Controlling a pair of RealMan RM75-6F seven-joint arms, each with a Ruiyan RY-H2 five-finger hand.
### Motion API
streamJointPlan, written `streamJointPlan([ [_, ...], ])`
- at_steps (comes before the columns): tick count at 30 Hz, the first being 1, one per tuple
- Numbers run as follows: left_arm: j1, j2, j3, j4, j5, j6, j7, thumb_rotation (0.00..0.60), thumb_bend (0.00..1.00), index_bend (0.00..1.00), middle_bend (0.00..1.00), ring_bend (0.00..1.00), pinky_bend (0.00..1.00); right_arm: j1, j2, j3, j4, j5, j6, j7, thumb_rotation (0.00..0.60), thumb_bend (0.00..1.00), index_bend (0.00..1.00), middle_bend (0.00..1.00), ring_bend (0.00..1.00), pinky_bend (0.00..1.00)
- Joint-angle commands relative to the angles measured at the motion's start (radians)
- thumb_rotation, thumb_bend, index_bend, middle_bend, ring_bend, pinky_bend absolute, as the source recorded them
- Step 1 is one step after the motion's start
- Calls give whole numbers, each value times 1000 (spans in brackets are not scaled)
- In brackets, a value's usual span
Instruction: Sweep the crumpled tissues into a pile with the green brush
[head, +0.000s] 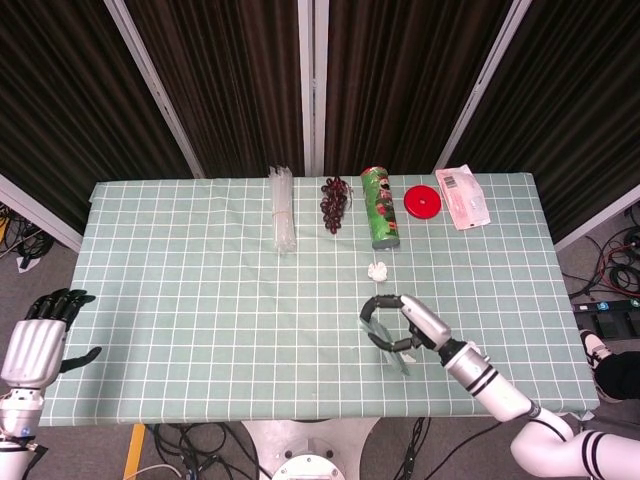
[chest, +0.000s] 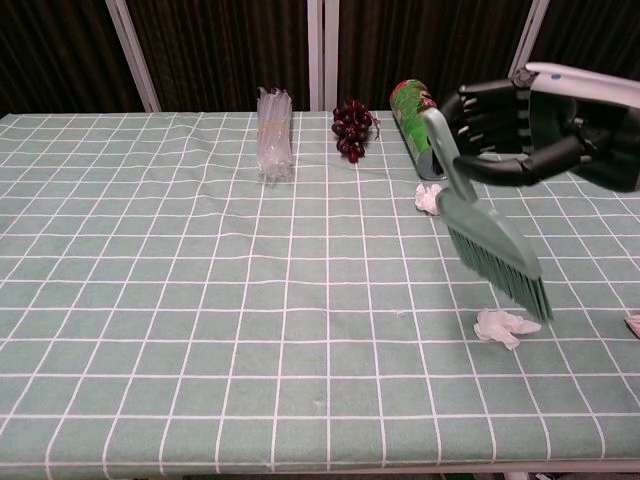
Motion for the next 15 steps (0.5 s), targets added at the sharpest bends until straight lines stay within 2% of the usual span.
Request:
streamJointPlan([
  [1,3,5,1,-5,1,5,-1,600,0,236,195,143,193,6,38,-130,27,-179,69,123,600,373,695,630,350,271],
  [2,5,8,2,-8,1,6,-1,600,0,236,195,143,193,5,45,-142,31,-192,83,121,600,373,695,629,350,268],
  [4,8,13,3,-12,1,9,-2,600,0,236,195,143,193,-19,62,-154,35,-198,118,39,600,373,695,629,351,248],
  [9,11,13,7,-15,9,15,-4,600,0,236,194,143,193,-151,41,-142,39,-139,233,-361,600,372,696,627,356,210],
  [15,8,14,7,-18,14,14,-1,600,0,236,195,143,193,-228,14,-144,74,-116,351,-408,600,372,700,618,356,206],
])
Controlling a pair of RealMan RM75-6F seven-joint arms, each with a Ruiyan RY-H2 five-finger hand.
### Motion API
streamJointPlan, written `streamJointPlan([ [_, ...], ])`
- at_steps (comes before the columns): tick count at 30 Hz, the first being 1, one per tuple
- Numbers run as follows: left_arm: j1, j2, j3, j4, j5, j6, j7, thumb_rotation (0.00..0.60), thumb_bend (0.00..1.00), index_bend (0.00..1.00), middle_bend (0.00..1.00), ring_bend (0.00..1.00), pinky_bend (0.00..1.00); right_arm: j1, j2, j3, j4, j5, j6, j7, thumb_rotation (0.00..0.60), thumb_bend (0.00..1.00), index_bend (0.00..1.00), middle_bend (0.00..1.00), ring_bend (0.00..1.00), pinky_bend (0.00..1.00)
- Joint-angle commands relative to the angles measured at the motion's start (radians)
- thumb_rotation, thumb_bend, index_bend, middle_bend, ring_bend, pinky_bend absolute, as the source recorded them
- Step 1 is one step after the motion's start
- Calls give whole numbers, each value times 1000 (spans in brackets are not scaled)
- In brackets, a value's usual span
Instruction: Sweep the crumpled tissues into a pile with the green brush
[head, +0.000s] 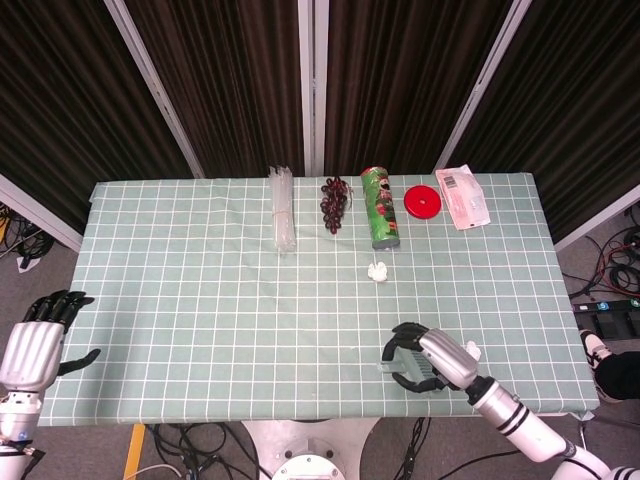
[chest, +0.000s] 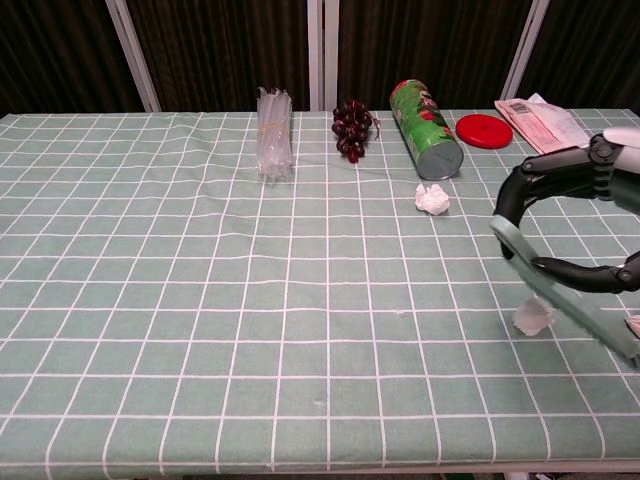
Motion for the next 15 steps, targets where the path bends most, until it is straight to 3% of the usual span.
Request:
streamJointPlan([
  [1,1,1,1,-1,3,2,-1,600,0,236,194,143,193,-111,-24,-1,37,41,138,-109,600,371,702,616,356,200],
  [6,-1,-3,5,6,0,-9,-8,600,0,236,195,143,193,-175,-88,3,66,77,184,-249,600,370,704,603,341,159],
  [15,2,-5,12,17,3,-14,-25,600,0,235,194,143,193,-232,-218,11,128,133,197,-343,600,371,704,598,333,119],
])
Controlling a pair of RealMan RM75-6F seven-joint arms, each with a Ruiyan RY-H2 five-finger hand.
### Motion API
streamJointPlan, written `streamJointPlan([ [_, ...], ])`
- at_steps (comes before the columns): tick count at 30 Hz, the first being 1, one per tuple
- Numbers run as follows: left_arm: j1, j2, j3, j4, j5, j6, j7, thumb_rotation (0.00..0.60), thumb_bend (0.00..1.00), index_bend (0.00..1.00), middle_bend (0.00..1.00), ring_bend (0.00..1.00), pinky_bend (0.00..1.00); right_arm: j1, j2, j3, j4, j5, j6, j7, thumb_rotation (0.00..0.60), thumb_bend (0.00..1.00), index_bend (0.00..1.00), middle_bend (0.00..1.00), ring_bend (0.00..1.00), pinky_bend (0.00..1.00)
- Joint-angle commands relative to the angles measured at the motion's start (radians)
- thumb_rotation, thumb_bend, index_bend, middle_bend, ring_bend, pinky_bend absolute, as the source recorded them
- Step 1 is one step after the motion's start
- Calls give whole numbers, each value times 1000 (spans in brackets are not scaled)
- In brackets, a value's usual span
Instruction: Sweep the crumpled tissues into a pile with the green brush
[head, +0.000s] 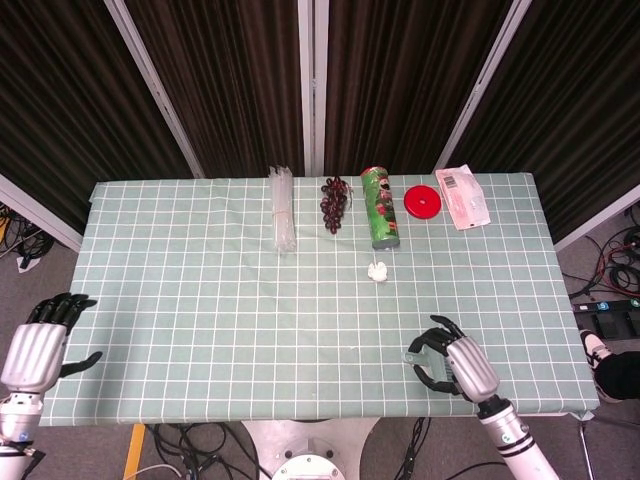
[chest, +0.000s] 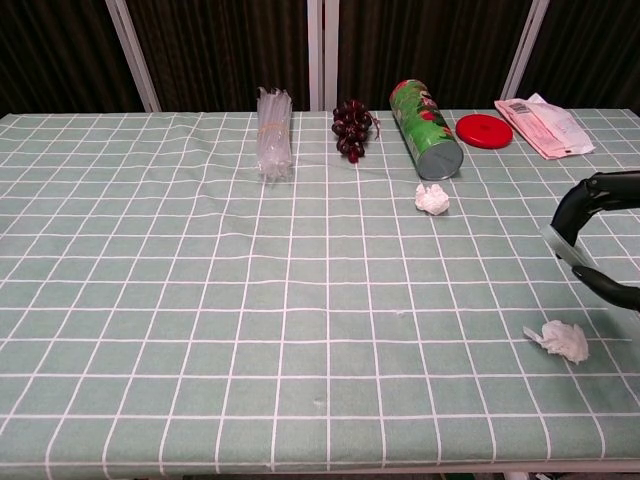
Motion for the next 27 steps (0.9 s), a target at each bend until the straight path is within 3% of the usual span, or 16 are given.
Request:
streamJointPlan([
  [1,1,-1,3,4,0,-2,-5,600,0,236,195,143,193,-43,-52,0,38,19,26,-66,600,371,704,598,333,117],
  [14,3,-10,8,29,-2,-11,-35,600,0,236,195,143,193,-8,-289,61,227,6,10,-164,600,373,703,598,333,87],
  [23,-4,-13,5,37,4,-14,-44,600,0,236,195,143,193,104,-506,207,411,49,-4,-111,600,372,703,598,338,85],
  [27,-8,-11,3,38,4,-17,-46,600,0,236,195,143,193,154,-535,272,443,83,-14,-38,600,373,704,594,339,85],
])
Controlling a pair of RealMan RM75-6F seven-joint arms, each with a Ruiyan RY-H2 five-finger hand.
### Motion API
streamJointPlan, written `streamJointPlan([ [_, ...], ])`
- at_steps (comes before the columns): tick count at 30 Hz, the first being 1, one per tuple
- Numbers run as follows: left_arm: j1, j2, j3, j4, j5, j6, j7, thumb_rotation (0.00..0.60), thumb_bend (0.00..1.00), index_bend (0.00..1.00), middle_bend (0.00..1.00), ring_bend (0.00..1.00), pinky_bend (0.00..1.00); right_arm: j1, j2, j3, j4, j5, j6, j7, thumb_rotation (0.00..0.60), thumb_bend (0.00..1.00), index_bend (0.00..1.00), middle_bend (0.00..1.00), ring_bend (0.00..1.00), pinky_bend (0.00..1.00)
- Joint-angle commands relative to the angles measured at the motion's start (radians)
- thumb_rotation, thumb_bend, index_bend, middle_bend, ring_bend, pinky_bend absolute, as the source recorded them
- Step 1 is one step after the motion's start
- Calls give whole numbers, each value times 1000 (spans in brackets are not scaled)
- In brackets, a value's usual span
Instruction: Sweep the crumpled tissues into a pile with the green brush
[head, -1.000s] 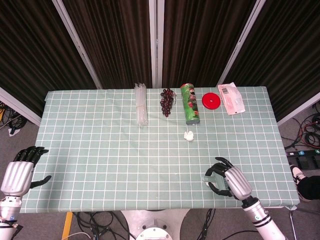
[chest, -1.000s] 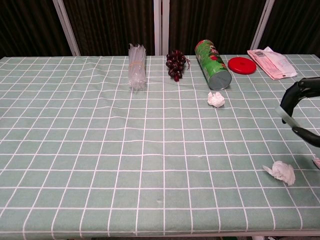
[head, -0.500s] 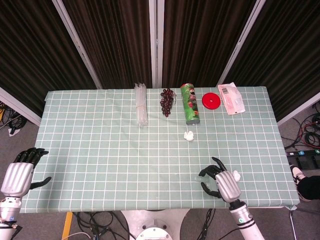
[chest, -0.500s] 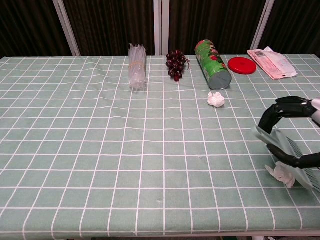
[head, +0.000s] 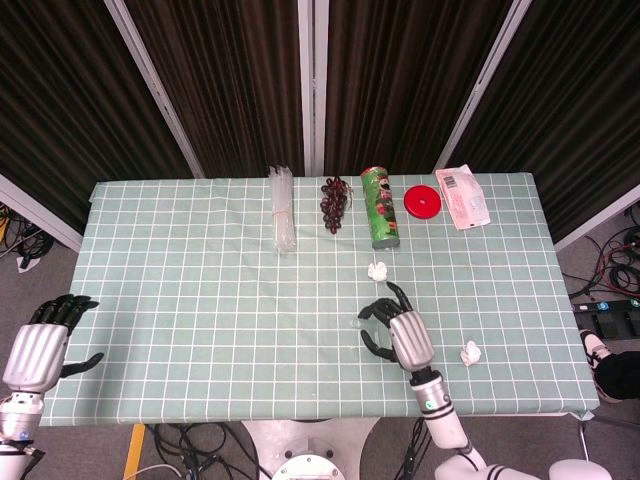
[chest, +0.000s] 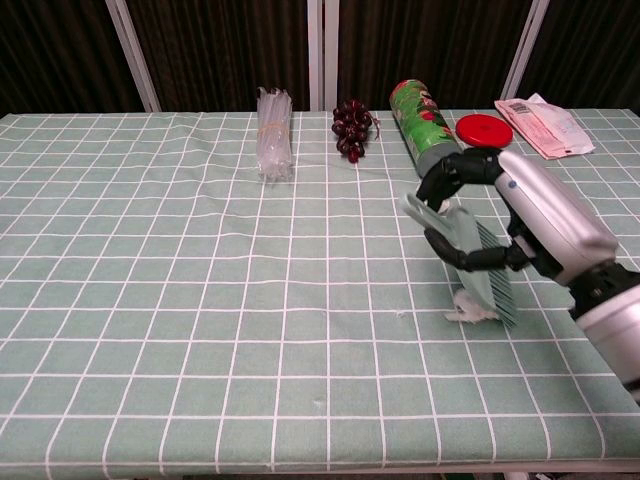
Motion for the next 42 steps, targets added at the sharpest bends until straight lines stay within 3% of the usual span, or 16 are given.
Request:
streamJointPlan([
  [1,-2,2,-1,0,3,0,-1,600,0,236,195,143,193,49,-15,61,7,36,-9,80,600,373,704,594,339,85],
  [5,-6,4,-2,-2,6,-1,0,600,0,236,195,143,193,32,111,55,-151,60,-28,141,600,373,704,595,339,85],
  [9,-11,4,0,-4,10,-7,3,600,0,236,194,143,193,-22,332,21,-386,116,-79,192,600,372,704,594,339,85],
  [12,-14,4,1,-4,13,-12,5,600,0,235,195,143,193,-64,467,-2,-483,150,-88,209,600,372,704,595,338,85],
  [20,-29,2,2,-18,24,-25,20,600,0,236,195,143,193,-133,684,-64,-564,221,-149,341,600,390,704,593,336,85],
  [30,-32,4,5,-30,27,-24,31,600,0,236,195,143,193,-134,718,-74,-425,260,-239,485,600,398,707,586,308,85],
  [36,-30,3,9,-34,24,-26,33,600,0,236,194,143,193,-123,662,-81,-323,246,-262,490,600,404,707,586,299,85],
  [42,-31,1,9,-35,21,-28,32,600,0,235,195,143,193,-126,559,-99,-256,188,-217,463,600,404,707,587,289,84],
])
